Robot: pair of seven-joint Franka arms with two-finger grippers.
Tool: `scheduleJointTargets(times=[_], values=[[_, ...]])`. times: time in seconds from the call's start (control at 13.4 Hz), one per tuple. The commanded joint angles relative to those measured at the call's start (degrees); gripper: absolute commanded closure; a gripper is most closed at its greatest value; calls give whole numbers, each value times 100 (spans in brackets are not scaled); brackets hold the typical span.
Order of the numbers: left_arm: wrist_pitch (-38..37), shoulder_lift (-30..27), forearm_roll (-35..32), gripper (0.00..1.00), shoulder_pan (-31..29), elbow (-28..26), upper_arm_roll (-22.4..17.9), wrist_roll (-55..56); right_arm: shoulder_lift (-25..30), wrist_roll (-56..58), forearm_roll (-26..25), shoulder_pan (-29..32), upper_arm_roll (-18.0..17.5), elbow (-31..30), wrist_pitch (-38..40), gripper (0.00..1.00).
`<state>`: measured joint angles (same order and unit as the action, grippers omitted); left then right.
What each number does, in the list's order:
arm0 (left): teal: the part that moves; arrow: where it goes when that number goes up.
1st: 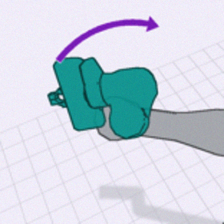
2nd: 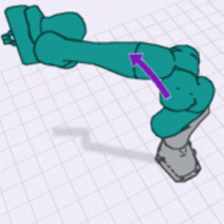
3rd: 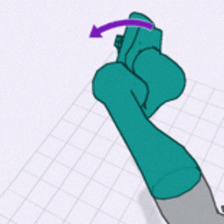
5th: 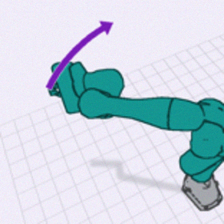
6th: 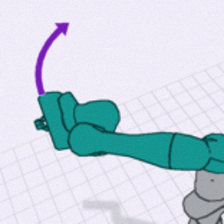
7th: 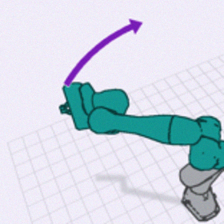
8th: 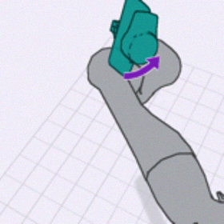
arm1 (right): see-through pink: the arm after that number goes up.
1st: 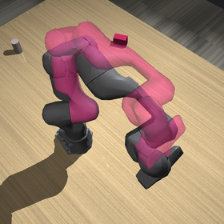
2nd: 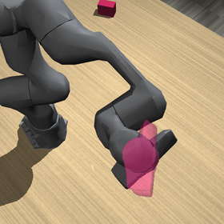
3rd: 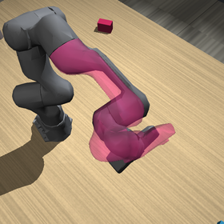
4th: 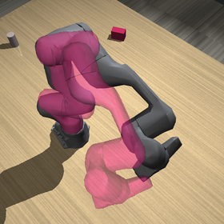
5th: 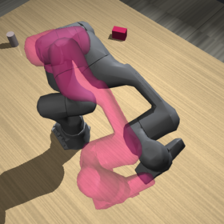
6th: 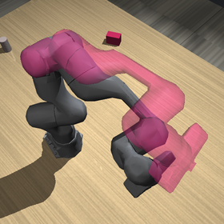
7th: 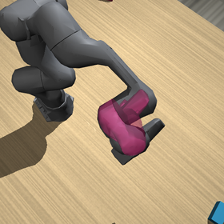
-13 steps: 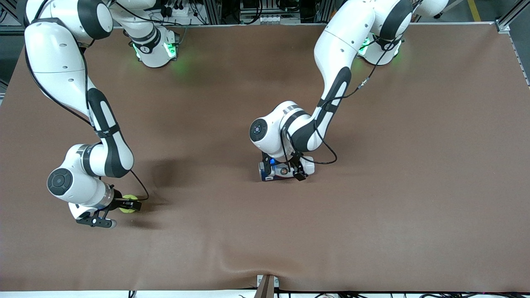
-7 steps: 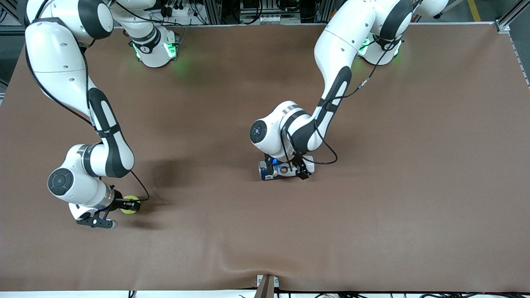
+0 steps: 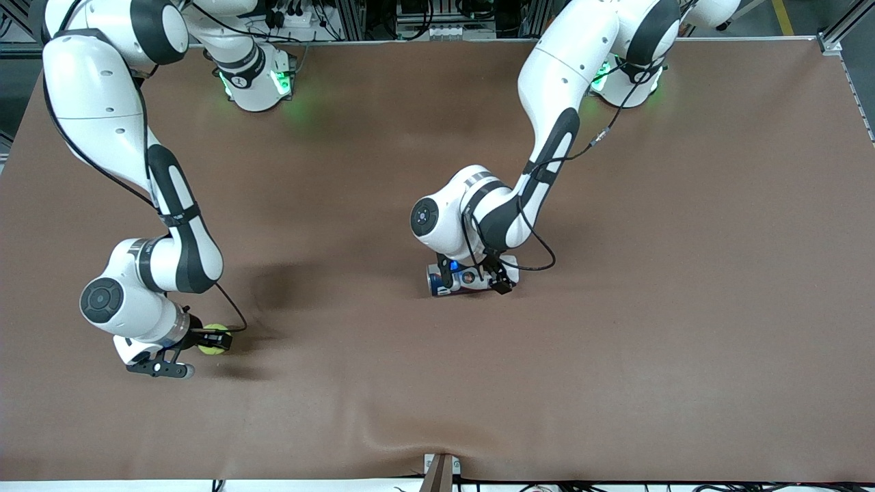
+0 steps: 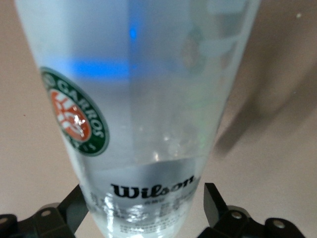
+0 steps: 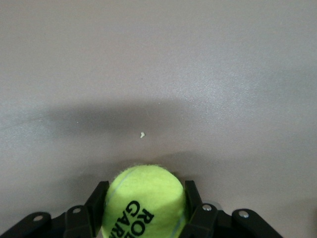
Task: Insert tennis ball vertically with right arm
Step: 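Lift the tube with the left gripper while the right gripper holds the ball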
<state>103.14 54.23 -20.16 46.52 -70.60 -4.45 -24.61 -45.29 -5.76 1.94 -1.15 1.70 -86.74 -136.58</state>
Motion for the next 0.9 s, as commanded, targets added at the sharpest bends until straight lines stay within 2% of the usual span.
scheduleJointTargets(times=[0.0, 0.3, 0.6, 0.75, 0.82], values=[[-92, -53, -67, 0, 68, 20, -30, 149, 47, 23, -80, 27, -20, 43, 52, 100], [-83, -35, -84, 0, 68, 11, -30, 150, 56, 31, -80, 45, -20, 52, 52, 100], [-74, -26, -84, 4, 68, 11, -30, 167, 56, 31, -80, 53, -20, 87, 61, 100], [-74, -26, -93, 12, 68, 11, -30, 176, 125, 31, -71, 62, -20, 105, 87, 100], [-74, -35, -93, 23, 68, 11, -30, 194, 143, 31, -71, 45, -12, 105, 149, 100]])
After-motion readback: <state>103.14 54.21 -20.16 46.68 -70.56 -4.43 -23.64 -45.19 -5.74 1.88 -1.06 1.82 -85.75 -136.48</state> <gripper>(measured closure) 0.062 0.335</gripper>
